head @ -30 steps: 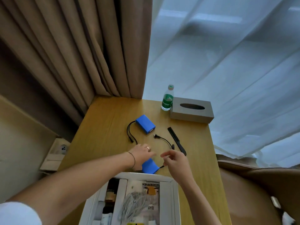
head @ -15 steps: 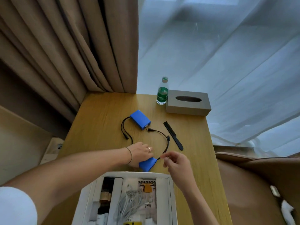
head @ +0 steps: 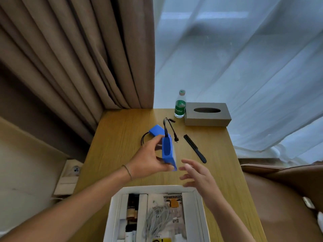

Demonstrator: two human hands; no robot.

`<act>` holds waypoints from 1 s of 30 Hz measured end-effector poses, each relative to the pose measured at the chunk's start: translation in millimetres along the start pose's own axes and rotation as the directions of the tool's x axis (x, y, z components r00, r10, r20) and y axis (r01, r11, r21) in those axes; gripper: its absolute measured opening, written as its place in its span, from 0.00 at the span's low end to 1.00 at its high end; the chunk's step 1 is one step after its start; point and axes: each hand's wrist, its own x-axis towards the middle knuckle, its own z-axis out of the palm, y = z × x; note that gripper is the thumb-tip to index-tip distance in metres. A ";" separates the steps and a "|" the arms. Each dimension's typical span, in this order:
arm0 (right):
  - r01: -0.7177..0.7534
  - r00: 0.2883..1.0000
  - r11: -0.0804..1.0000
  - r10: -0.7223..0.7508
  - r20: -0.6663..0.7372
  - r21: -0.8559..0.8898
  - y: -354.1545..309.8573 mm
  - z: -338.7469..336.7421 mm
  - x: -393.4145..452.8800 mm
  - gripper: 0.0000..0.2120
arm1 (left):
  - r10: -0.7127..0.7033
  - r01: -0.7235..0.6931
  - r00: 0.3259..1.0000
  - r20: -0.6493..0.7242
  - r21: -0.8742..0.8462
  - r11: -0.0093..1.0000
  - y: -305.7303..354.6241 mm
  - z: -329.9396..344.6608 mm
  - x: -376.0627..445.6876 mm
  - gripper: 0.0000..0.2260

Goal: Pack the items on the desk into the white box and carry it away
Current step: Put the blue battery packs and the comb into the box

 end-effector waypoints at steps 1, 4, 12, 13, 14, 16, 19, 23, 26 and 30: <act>-0.038 0.998 0.996 0.033 0.052 0.081 -5.0 5.0 -2.0 0.12 | -0.012 0.011 1.000 -0.012 -0.103 0.995 6.6 -0.9 -8.5 0.30; -0.163 0.969 0.922 0.082 0.235 0.351 -13.5 19.6 -11.4 0.16 | -0.015 0.012 1.000 -0.010 -0.304 0.952 17.3 -0.6 -32.9 0.31; -0.110 0.969 0.958 0.045 0.241 0.264 -11.1 24.3 -41.1 0.19 | -0.254 0.252 0.965 0.068 -0.509 0.823 15.9 -38.4 -72.5 0.13; -0.102 0.969 0.970 0.047 0.244 0.219 -9.1 23.2 -45.0 0.19 | -0.309 0.294 0.950 0.051 -0.485 0.823 13.7 -42.6 -75.0 0.10; -0.103 0.967 0.976 0.053 0.250 0.193 -6.3 22.7 -48.9 0.19 | -0.351 0.332 0.935 0.045 -0.455 0.826 10.5 -45.8 -77.5 0.10; -0.119 0.963 0.982 0.078 0.259 0.146 0.0 23.5 -56.2 0.18 | -0.405 0.400 0.911 0.081 -0.418 0.816 6.3 -49.0 -83.3 0.10; -0.152 0.955 0.988 0.136 0.263 0.039 11.0 24.6 -64.3 0.18 | -0.425 0.438 0.895 0.136 -0.454 0.776 3.8 -46.7 -90.0 0.10; -0.215 0.943 0.974 0.226 0.246 -0.068 32.9 28.5 -72.1 0.12 | -0.410 0.404 0.911 0.037 -0.274 0.873 -3.3 -41.1 -93.5 0.12; -0.257 0.944 0.948 0.289 0.161 -0.190 49.1 36.7 -71.5 0.13 | -0.345 0.344 0.938 0.038 0.032 0.939 -16.9 -33.2 -99.2 0.13; -0.238 0.951 0.868 0.299 0.076 -0.436 66.1 46.8 -66.7 0.13 | -0.279 0.245 0.959 0.059 0.330 0.912 -32.3 -14.7 -108.8 0.12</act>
